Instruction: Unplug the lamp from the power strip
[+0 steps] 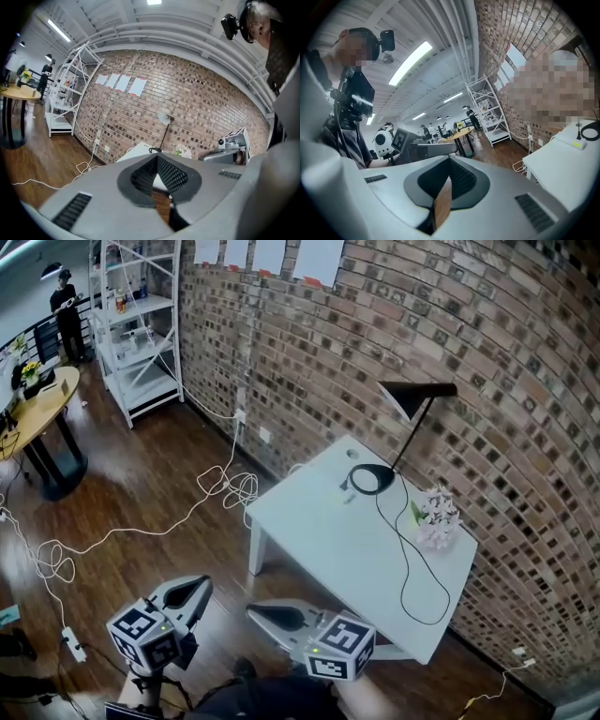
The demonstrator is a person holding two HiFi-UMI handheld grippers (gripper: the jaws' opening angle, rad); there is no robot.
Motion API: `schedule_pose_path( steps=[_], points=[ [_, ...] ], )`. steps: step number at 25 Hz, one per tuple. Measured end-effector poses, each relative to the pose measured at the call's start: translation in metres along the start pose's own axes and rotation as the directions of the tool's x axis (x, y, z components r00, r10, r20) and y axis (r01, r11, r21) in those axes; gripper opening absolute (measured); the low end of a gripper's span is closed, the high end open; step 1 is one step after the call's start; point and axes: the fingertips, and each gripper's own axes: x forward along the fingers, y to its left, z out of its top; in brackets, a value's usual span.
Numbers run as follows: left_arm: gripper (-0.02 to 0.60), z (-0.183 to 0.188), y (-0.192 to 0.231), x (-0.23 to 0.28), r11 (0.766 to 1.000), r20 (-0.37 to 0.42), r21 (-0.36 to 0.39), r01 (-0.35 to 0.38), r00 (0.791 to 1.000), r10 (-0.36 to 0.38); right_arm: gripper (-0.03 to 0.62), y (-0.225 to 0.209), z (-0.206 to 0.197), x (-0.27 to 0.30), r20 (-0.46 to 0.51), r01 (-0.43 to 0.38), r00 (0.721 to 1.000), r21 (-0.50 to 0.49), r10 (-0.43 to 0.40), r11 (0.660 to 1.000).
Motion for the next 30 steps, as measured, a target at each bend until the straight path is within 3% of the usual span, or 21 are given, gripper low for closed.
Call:
schedule_pose_path(
  steps=[6,15,24,30],
  points=[
    [0.009,-0.016,0.023,-0.003,0.999,-0.002,0.038,-0.022,1.0,0.022,-0.012,-0.003,-0.001,0.012,-0.017,-0.012,1.0,0.009,0.012,1.0],
    [0.009,0.001,0.033,0.018,0.996,-0.012,0.04,-0.079,0.997,0.079,-0.012,-0.037,0.01,0.016,0.017,-0.048,0.999,0.026,0.048,0.998],
    [0.009,0.01,0.035,0.095,0.993,-0.081,0.083,-0.084,0.993,0.091,-0.012,-0.112,0.022,0.002,0.052,-0.073,0.996,0.085,0.069,0.994],
    [0.009,0.029,0.035,0.148,0.984,-0.069,0.143,-0.108,0.991,0.119,-0.012,-0.165,0.039,-0.011,0.083,-0.116,0.991,0.095,0.109,0.989]
  ],
)
